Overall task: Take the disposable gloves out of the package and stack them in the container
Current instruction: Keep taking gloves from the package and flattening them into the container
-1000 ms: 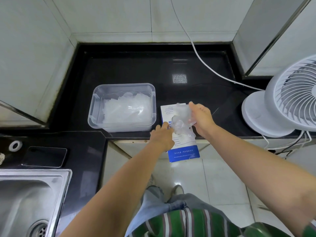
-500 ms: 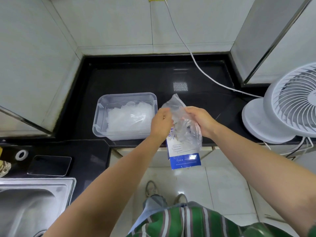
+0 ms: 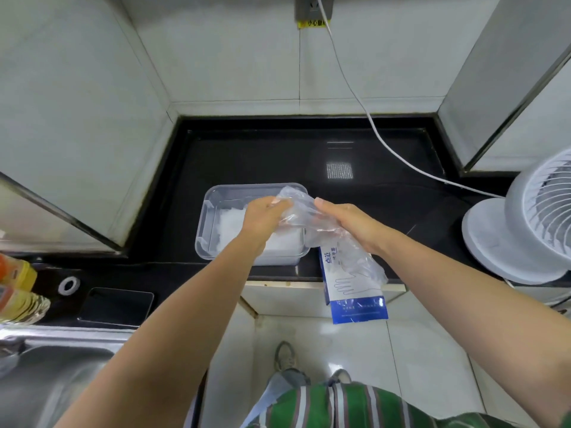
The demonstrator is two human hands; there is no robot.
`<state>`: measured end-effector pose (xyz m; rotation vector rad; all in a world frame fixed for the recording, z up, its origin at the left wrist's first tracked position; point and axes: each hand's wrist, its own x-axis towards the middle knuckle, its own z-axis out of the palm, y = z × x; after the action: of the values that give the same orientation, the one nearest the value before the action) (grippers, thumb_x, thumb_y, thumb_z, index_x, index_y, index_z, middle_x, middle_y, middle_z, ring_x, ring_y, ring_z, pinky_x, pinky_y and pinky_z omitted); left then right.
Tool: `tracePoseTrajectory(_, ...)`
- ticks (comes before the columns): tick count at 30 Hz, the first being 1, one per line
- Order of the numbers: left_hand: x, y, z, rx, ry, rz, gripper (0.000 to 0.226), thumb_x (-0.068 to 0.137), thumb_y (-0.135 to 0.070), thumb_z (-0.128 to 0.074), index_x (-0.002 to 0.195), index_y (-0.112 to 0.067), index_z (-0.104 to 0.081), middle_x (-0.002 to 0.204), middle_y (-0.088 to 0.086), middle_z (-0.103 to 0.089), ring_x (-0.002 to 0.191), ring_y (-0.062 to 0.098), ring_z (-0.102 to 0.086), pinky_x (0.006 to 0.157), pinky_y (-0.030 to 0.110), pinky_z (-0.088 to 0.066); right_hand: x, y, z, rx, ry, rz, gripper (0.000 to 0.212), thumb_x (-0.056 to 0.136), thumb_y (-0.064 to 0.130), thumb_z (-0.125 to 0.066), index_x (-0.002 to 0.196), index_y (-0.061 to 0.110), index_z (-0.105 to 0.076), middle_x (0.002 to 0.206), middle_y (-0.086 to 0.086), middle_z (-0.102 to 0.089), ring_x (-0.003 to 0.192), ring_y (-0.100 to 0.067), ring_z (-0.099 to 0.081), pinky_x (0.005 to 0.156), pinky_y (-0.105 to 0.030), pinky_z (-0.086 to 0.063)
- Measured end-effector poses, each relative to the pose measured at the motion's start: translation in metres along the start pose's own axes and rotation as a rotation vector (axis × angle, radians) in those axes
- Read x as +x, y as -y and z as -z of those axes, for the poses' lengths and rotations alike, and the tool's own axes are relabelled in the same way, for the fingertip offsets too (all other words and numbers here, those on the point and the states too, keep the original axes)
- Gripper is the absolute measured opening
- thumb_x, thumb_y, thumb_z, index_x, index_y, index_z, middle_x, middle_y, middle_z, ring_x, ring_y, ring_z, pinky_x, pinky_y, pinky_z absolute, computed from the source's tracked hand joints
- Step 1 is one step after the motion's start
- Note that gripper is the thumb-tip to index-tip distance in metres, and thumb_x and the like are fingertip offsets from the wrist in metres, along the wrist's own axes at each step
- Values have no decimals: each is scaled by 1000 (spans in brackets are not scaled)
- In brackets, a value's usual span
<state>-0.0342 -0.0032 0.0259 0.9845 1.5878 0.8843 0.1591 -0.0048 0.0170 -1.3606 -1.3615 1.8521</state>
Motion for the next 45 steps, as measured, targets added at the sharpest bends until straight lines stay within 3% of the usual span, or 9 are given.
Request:
tracePoseTrajectory(5, 11, 16, 41, 157, -105, -80, 19, 95, -26, -54, 92, -10, -64, 65, 3, -55, 50, 6, -56, 68, 31, -54, 24, 10, -9, 44, -92, 55, 17, 86, 18, -73, 92, 3, -69, 87, -9, -71, 79, -19, -68, 79, -34, -50)
tracePoseTrajectory(13, 31, 22, 68, 164, 21, 146, 28, 96, -44, -51, 103, -19, -62, 90, 3, -68, 72, 16, -67, 55, 20, -48, 63, 24, -41, 8, -128, 28, 16, 83, 3, -74, 90, 11, -62, 80, -11, -66, 72, -20, -67, 71, -36, -51)
tracePoseTrajectory(21, 55, 44, 90, 367, -278, -138, 26, 104, -36, -35, 94, -16, -47, 76, 5, -50, 66, 12, -43, 56, 25, -38, 93, 30, -43, -32, -395, -9, 27, 82, -7, -72, 84, 12, -53, 66, -5, -58, 47, -10, -51, 41, -17, -41)
tracePoseTrajectory(24, 66, 42, 92, 393, -179, -79, 32, 93, -53, -51, 102, -22, -49, 85, -3, -55, 75, 10, -52, 65, 27, -45, 105, 31, -43, -51, -486, -12, 24, 83, -3, -73, 85, 13, -56, 70, -6, -59, 54, -15, -51, 44, -19, -42)
tracePoseTrajectory(29, 84, 48, 93, 703, -117, -201, 23, 93, -16, -48, 79, -2, -60, 68, 9, -57, 63, 21, -53, 53, 31, -43, 119, 28, -46, -179, -612, -8, 15, 87, 13, -72, 93, 19, -60, 91, -3, -62, 80, -17, -61, 74, -31, -55)
tracePoseTrajectory(33, 85, 52, 94, 872, -184, -318, 11, 100, -13, -46, 97, -11, -56, 72, 5, -60, 60, 19, -61, 53, 30, -52, 118, 39, -55, -669, -837, 285, 20, 87, 25, -68, 106, 23, -62, 110, 9, -48, 106, -10, -41, 91, -30, -32)
tracePoseTrajectory(37, 90, 57, 90, 1111, -175, -324, 19, 98, -8, -50, 117, -7, -49, 89, 7, -66, 69, 20, -66, 58, 27, -55, 119, 40, -83, -639, -486, 539, 11, 86, 8, -64, 92, 17, -66, 94, 4, -59, 75, -9, -56, 74, -24, -47)
tracePoseTrajectory(41, 90, 60, 86, 1195, -127, -311, 34, 97, -7, -51, 128, -9, -37, 103, 9, -63, 82, 20, -66, 59, 25, -49, 134, 4, -101, -1007, -131, 104, 38, 91, 15, -64, 127, 24, -55, 122, -4, -57, 96, -20, -62, 85, -32, -51)
tracePoseTrajectory(45, 87, 63, 79, 1369, -222, -496, 40, 90, -14, -63, 126, -11, -45, 126, 12, -52, 109, 22, -57, 87, 27, -51, 140, -15, -109, -1064, -60, -76, 59, 94, 21, -64, 146, 29, -37, 142, -8, -42, 115, -26, -58, 94, -29, -47)
